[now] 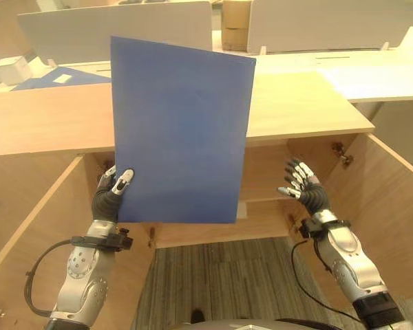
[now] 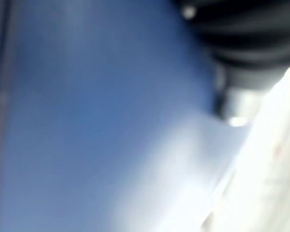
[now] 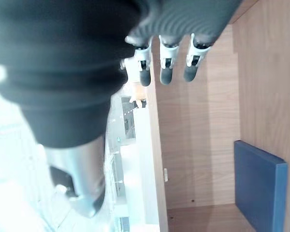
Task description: Put the empty folder in the office cabinet
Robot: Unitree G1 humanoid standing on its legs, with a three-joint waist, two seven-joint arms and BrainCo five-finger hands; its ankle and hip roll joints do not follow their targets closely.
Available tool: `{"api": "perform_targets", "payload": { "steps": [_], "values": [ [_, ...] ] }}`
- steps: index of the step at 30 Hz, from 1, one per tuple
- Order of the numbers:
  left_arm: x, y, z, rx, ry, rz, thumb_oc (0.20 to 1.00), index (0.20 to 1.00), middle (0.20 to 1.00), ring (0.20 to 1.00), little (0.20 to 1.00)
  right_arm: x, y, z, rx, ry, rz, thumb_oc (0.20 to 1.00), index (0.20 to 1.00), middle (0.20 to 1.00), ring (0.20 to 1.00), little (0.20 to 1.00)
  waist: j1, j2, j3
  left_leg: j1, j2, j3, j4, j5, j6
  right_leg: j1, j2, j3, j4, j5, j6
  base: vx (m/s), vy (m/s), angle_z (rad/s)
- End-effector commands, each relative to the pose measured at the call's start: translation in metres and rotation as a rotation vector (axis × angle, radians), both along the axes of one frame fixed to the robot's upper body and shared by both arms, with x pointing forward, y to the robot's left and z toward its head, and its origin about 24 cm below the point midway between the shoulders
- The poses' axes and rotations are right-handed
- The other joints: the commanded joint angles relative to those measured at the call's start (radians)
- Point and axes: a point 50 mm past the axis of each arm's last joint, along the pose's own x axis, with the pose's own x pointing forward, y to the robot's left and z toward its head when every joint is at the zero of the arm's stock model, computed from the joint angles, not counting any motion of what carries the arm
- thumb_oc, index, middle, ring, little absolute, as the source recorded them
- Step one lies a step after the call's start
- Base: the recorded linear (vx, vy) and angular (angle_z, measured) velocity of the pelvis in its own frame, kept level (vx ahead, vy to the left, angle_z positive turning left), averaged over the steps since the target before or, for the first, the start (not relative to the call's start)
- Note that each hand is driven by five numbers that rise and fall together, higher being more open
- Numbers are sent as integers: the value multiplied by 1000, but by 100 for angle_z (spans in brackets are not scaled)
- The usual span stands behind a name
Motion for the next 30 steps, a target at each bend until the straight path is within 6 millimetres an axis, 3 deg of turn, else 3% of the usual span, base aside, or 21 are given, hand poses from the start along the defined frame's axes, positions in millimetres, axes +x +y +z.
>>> {"api": "perform_targets", "payload": {
  "steps": [1, 12, 23, 30],
  "values": [
    [12, 2, 30, 123, -189, -23, 200, 200, 200, 200, 200, 18, 0, 44, 78, -141, 29, 1000, 1000, 1000, 1000, 1000, 21, -33, -13, 71, 4, -23, 1, -148, 0, -34, -31, -51, 0, 22, 46, 17, -6, 13],
    [28, -10, 46, 270, -239, -116, 200, 200, 200, 200, 200, 50, 28, 86, 128, -157, 86, 1000, 1000, 1000, 1000, 1000, 53, -43, -23, 65, 4, -25, 1, -141, -2, -38, -34, -62, 0, 28, 44, 10, -10, 6],
    [35, -25, 45, 343, -250, -129, 200, 200, 200, 200, 200, 57, 56, 96, 166, -125, 168, 1000, 1000, 1000, 1000, 1000, 57, -43, -27, 69, 7, -23, 1, -141, -4, -36, -32, -61, 0, 29, 40, 0, 0, 0],
    [38, -11, 47, 414, -274, 24, 200, 200, 200, 200, 200, 56, 59, 97, 136, -114, 173, 1000, 1000, 1000, 1000, 1000, 55, -45, -28, 68, 9, -20, 1, -140, -7, -37, -31, -61, 0, 26, 39, 0, 0, 0]
  ]
}}
